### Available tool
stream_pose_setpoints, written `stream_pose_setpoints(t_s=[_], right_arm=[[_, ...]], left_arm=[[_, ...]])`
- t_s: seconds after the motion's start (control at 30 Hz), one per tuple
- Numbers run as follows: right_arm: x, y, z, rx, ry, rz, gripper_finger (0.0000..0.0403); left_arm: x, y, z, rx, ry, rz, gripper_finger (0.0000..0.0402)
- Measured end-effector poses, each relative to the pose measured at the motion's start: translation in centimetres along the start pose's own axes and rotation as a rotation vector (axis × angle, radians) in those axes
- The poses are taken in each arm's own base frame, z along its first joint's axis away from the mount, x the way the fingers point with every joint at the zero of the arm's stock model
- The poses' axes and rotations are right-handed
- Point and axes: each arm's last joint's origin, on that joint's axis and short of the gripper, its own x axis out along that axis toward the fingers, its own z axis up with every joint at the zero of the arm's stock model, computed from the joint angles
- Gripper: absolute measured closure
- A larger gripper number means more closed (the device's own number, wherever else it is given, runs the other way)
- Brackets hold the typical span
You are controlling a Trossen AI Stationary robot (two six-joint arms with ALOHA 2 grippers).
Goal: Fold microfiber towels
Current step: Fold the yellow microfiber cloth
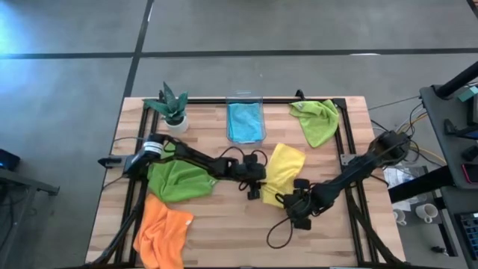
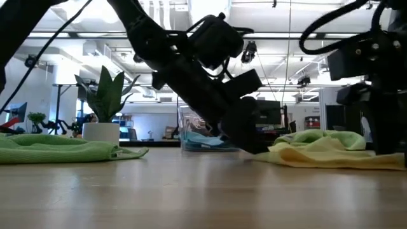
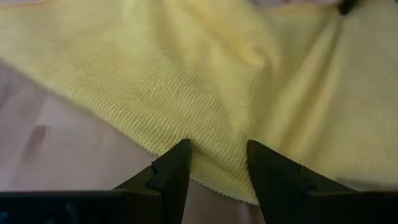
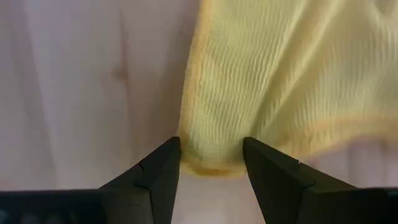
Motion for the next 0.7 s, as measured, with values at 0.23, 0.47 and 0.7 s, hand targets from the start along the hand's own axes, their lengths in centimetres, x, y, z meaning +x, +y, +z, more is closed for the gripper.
stream_pose_setpoints(t_s=[0.23, 0.47, 0.7], right_arm=[[-3.1, -0.4, 0.3, 0.017, -0.128, 0.041, 0.0229], [-3.8, -0.7, 0.5, 0.122, -0.280, 0.013, 0.0229], [-1.4, 2.1, 1.1, -0.282, -0.331, 0.065, 0.0230]], left_arm=[[-2.7, -1.2, 2.0, -0.028, -0.052, -0.033, 0.0256], [-5.1, -1.1, 4.0, -0.037, -0.137, -0.041, 0.0256], [-5.0, -1.1, 3.0, -0.044, -0.083, -0.035, 0.0256]])
